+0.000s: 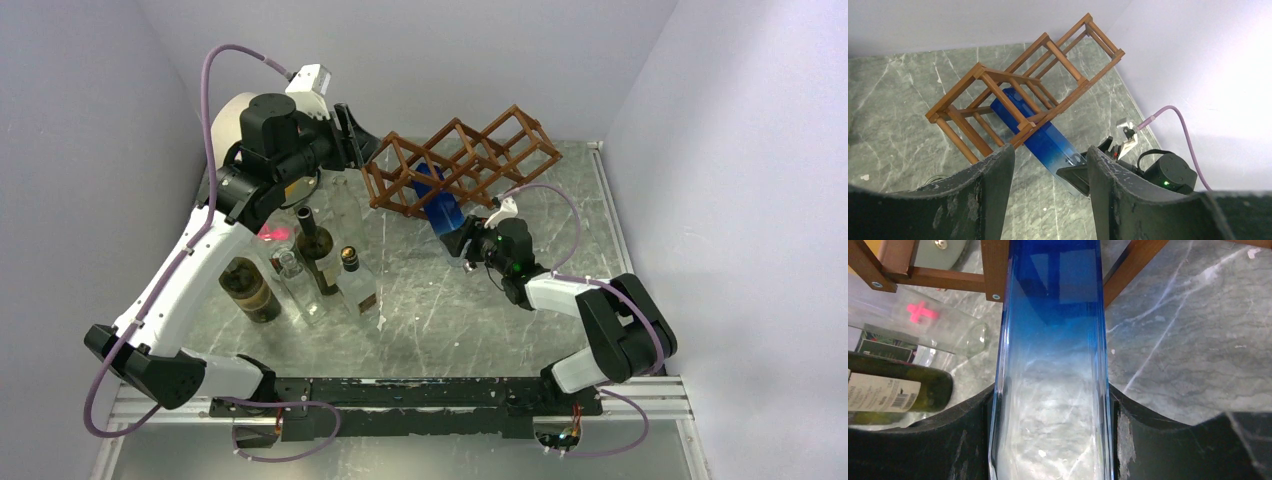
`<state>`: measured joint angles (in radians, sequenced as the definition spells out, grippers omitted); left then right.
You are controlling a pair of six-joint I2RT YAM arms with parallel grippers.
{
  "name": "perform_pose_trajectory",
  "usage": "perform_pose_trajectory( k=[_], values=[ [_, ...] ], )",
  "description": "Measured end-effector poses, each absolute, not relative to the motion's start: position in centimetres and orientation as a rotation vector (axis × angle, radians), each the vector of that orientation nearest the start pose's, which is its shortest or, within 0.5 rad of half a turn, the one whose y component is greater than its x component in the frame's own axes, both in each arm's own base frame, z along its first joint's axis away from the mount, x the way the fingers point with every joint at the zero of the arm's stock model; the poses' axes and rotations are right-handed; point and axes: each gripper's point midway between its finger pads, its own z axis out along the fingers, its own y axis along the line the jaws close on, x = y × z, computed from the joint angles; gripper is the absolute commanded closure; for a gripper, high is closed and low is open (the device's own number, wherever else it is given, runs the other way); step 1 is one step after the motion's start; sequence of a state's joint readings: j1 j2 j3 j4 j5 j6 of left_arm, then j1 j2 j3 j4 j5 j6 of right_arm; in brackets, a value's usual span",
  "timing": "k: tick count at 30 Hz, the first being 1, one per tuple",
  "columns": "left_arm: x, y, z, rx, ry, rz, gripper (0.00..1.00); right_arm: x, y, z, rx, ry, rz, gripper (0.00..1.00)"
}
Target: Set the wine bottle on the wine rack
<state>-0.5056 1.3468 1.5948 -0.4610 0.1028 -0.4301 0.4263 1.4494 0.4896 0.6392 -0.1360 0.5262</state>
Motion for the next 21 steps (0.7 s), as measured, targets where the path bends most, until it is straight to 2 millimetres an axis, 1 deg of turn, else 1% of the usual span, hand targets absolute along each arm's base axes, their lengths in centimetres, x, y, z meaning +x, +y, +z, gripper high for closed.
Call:
perform_pose_trajectory(
  k=[5,13,20,21],
  values=[
    [34.5,-23.1,40.3,0.151,1.835,-0.755,0.40,35.5,21.1,10.0,0.027,1.944,0.790,1.00],
    [34.3,-23.0,39.2,0.160,1.869,-0.743,0.40,38.0,22.4,9.8,0.062,1.919,0.791,1.00],
    [34.2,-22.9,38.8,0.171,1.880,-0.732,0.39,40.1,23.5,9.6,0.095,1.896,0.775,1.00],
    [34.2,-22.9,38.7,0.171,1.882,-0.731,0.39,40.5,23.7,9.6,0.099,1.894,0.773,0.98]
  ],
)
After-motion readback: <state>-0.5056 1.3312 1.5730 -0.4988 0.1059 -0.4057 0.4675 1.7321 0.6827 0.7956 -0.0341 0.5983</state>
